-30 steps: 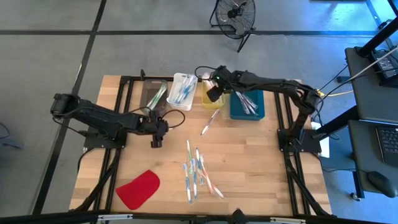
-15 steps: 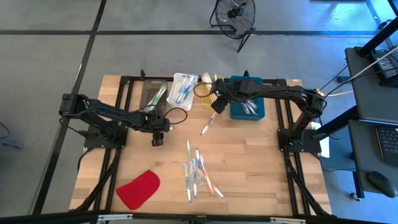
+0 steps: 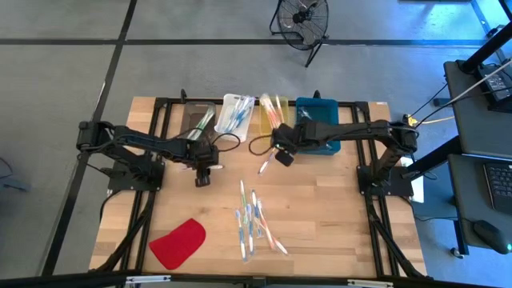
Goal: Pick & Place Toothbrushes
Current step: Put the violet toothbrush into the blue bin
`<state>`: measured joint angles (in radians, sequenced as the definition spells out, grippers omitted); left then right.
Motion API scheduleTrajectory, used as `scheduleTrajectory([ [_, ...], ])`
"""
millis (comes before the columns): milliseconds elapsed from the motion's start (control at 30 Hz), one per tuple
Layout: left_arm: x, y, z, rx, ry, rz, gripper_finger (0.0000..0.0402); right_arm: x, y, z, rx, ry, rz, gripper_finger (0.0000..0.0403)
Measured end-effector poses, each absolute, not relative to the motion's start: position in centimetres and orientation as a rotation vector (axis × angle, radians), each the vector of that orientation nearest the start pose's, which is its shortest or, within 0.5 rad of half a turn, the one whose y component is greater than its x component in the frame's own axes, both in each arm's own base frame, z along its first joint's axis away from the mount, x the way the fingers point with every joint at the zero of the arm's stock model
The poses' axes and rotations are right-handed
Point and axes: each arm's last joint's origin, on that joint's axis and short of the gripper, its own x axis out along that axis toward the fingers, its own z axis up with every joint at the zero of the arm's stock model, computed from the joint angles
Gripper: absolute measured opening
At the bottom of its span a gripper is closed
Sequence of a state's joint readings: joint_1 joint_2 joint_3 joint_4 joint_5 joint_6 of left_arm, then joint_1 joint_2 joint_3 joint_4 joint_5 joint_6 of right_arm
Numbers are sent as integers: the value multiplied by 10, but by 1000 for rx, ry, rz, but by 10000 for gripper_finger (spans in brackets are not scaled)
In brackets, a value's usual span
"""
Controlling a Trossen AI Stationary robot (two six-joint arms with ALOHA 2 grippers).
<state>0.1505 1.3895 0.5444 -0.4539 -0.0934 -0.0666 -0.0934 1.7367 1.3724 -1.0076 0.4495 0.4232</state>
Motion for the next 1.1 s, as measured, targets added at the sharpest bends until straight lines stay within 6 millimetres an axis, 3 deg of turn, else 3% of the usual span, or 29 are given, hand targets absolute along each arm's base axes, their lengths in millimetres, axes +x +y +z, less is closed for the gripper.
scheduleTrajectory([
  [467, 205, 22, 127, -43, 1288, 211, 27, 320, 16, 241, -11, 1245, -769, 42],
  [700, 206, 19, 129, -39, 1261, 243, 29, 310, 36, 234, -62, 1295, -750, 15],
  [1100, 203, 18, 149, -81, 1130, 250, 26, 284, 58, 185, -42, 1405, -665, 6],
])
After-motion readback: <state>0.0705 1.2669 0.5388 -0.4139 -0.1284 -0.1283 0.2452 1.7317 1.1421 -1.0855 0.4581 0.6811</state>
